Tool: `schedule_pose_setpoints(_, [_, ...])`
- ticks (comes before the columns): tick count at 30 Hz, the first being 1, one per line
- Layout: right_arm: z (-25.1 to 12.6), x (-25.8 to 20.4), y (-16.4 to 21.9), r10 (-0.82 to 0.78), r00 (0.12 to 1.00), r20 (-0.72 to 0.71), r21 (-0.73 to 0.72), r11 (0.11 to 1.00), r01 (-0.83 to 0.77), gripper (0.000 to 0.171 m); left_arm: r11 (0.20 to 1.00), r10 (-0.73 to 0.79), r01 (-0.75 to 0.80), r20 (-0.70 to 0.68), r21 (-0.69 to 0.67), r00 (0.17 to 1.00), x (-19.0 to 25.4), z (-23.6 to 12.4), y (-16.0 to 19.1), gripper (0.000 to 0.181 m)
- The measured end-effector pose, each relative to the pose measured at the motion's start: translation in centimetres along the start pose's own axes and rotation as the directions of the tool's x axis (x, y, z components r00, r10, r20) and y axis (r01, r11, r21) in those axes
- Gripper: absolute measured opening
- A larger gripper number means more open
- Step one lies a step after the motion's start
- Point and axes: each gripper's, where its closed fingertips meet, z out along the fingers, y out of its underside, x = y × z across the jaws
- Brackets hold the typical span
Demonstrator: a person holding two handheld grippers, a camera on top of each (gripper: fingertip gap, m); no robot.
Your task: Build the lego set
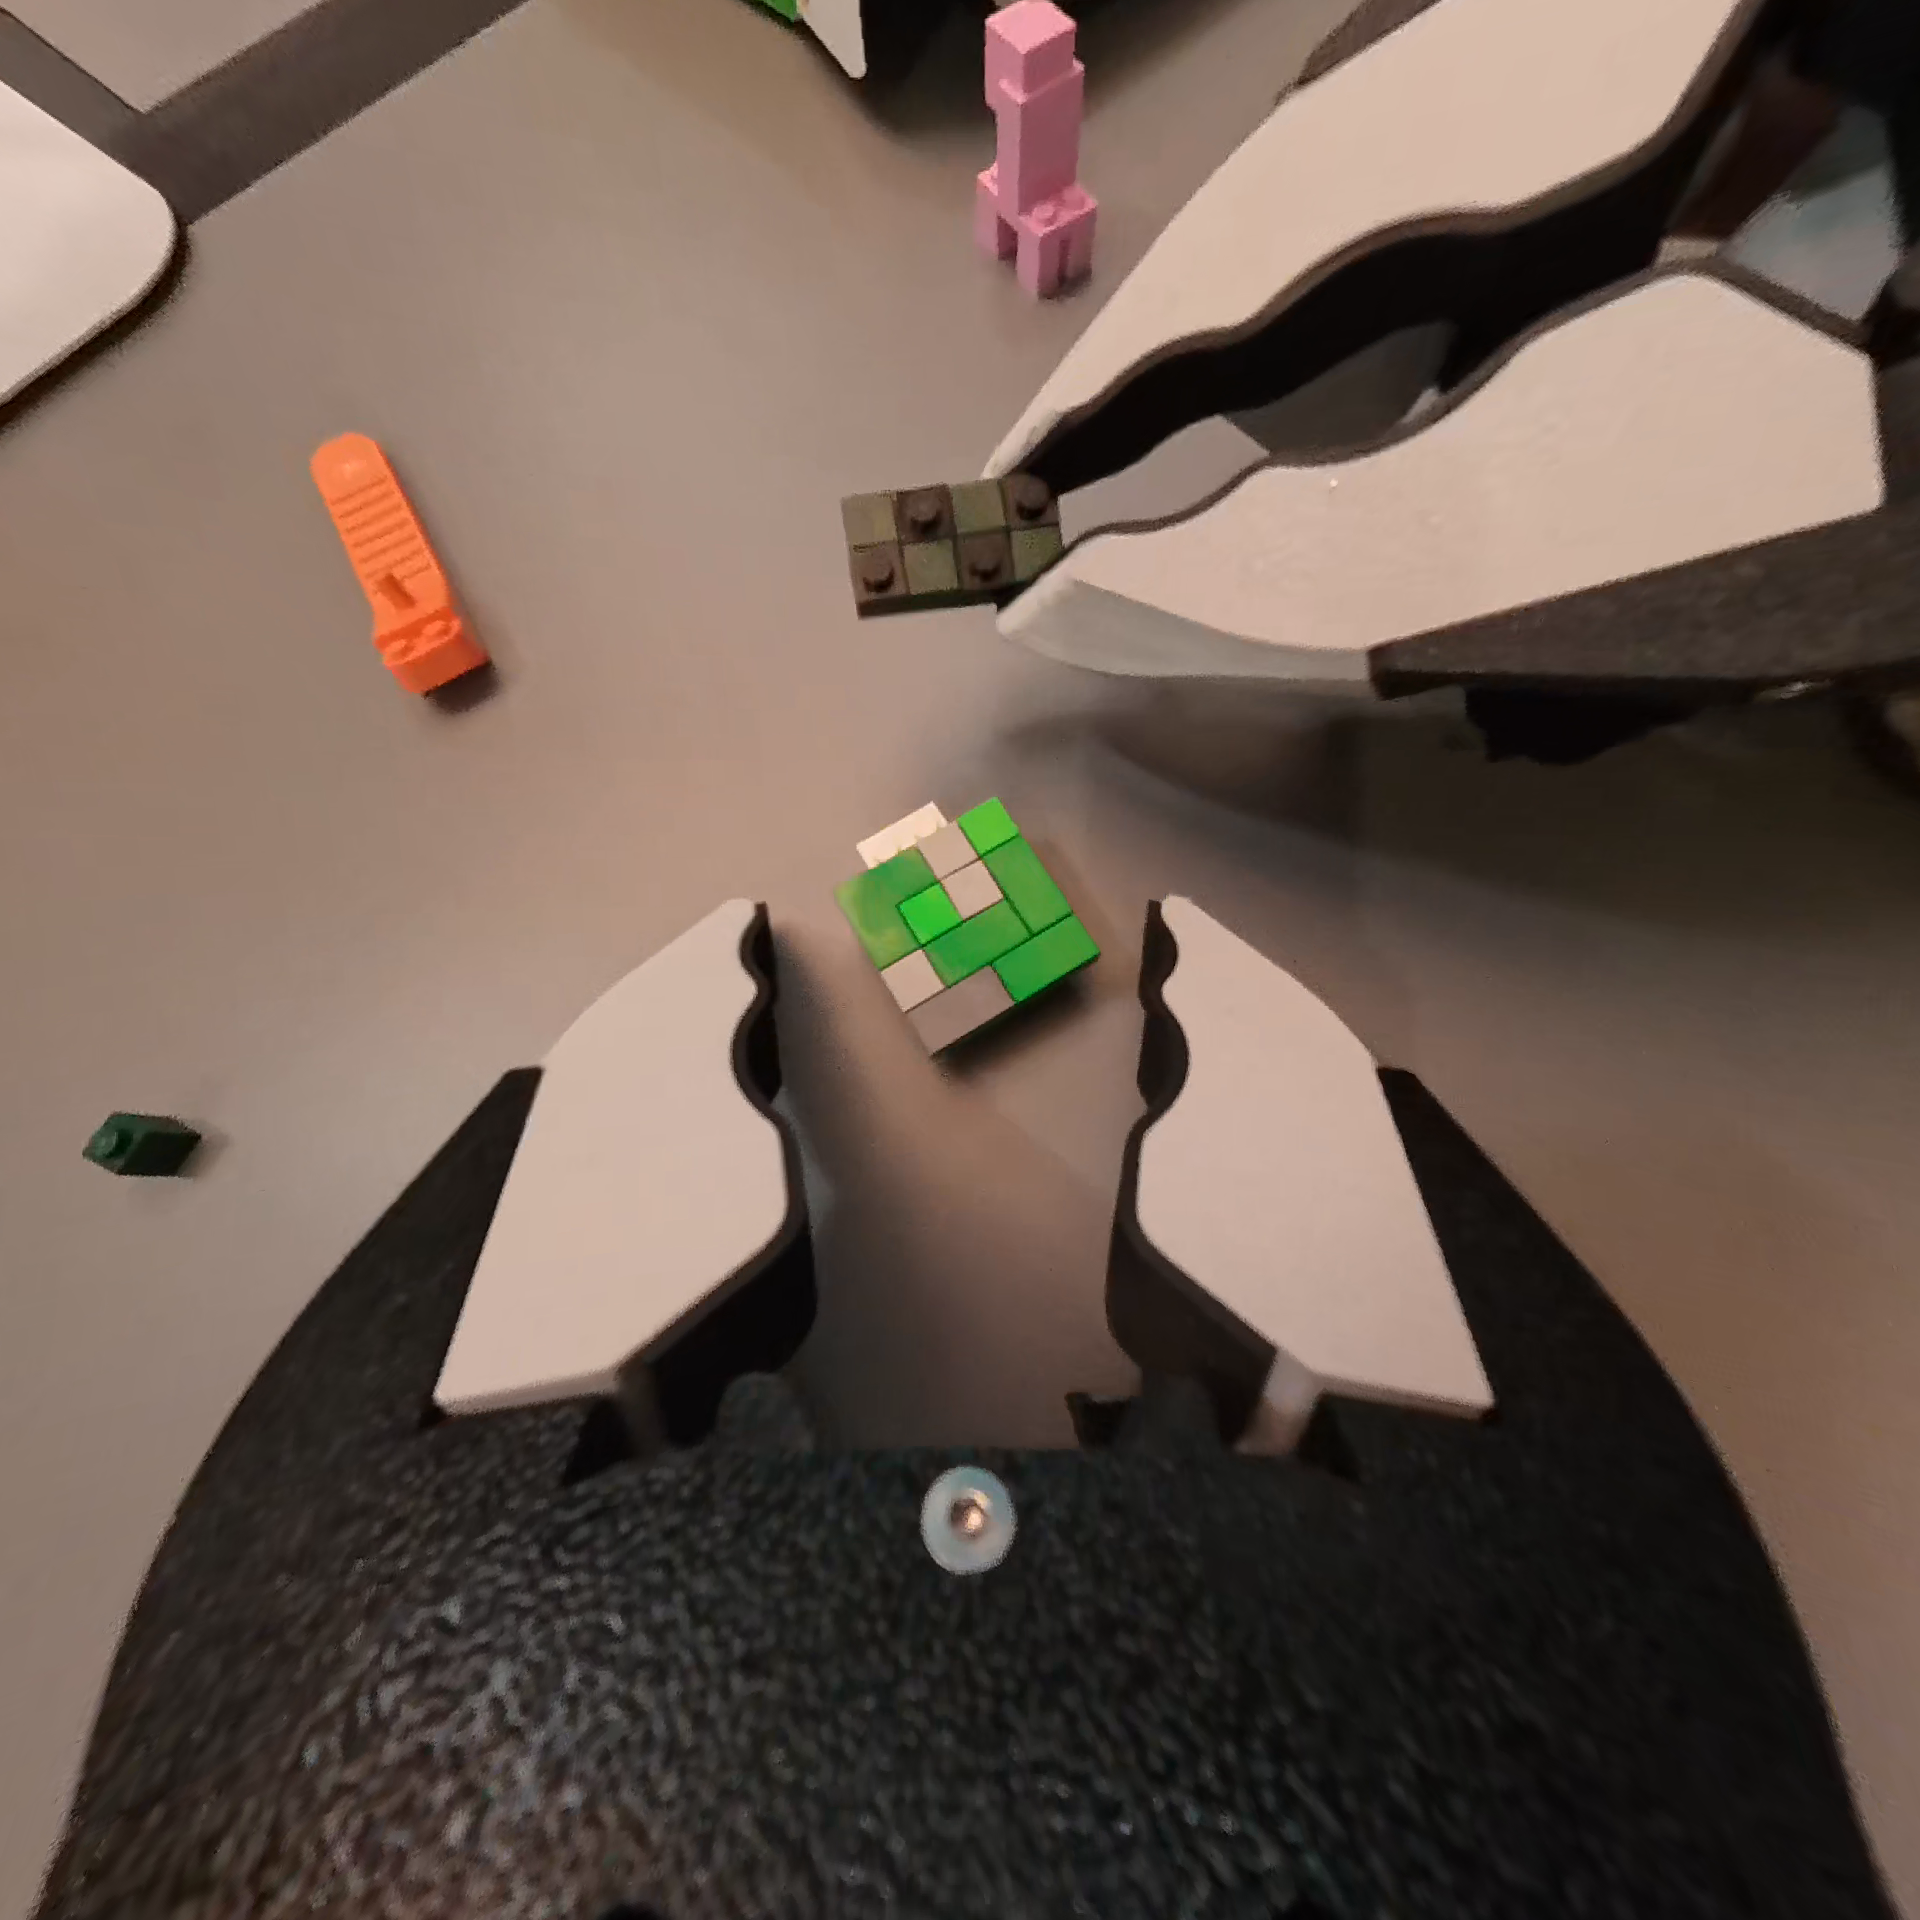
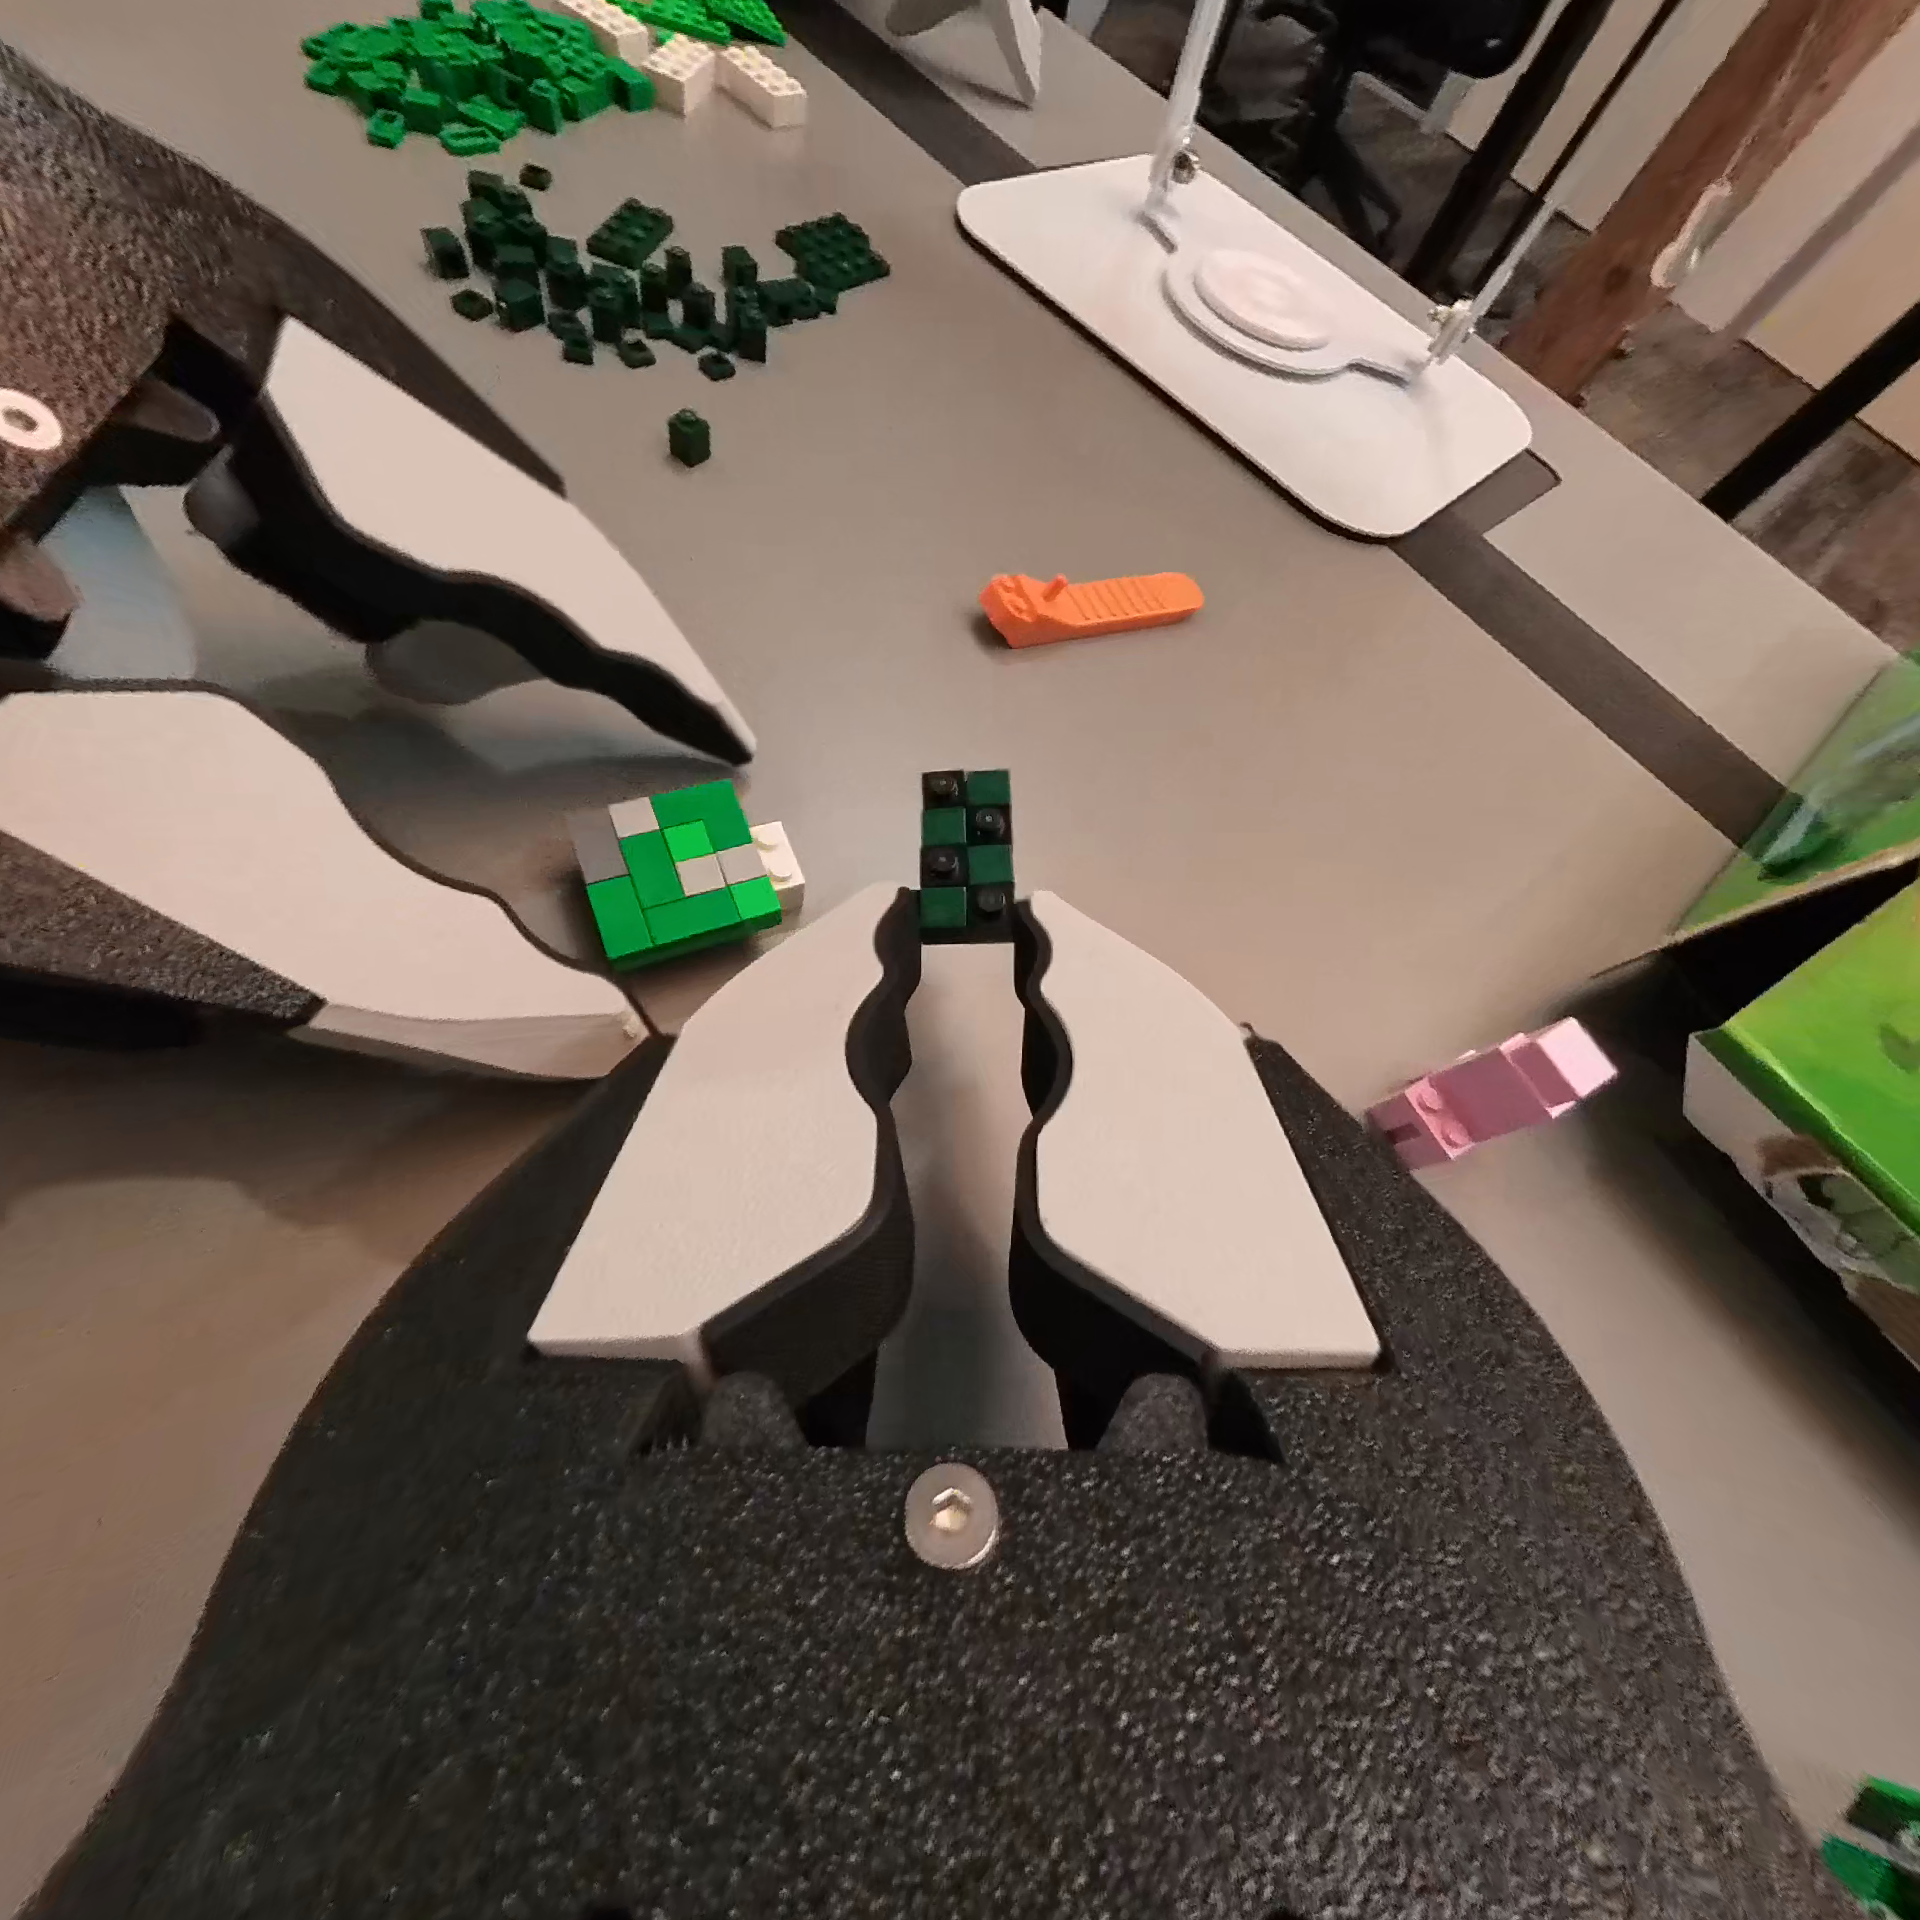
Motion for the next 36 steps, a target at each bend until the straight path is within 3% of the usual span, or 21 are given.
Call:
schedule_pose_setpoints(6, [0.2,-1.4,0.2,0.033,0.997,0.066,-0.044,0.999,-0.030,0.017,0.999,0.047,-0.048,-0.036,-0.024,0.998,0.6,-0.2,0.1,0.045])
schedule_pose_setpoints(20, [0.3,-3.8,1.0,0.155,0.973,0.171,-0.159,0.979,-0.128,0.017,0.990,0.136,-0.138,-0.210,0.003,0.968,0.5,-1.6,1.4,0.043])
schedule_pose_setpoints(32, [0.3,-4.5,1.0,0.134,0.973,0.190,-0.163,0.981,-0.104,0.017,0.986,0.164,-0.165,-0.237,0.016,0.957,0.7,-1.8,1.6,0.042])
schedule_pose_setpoints(36, [0.0,-4.4,0.9,0.250,0.935,0.253,-0.173,0.962,-0.211,0.017,0.986,0.166,-0.166,-0.245,0.020,0.955,0.7,-1.8,1.7,0.042])
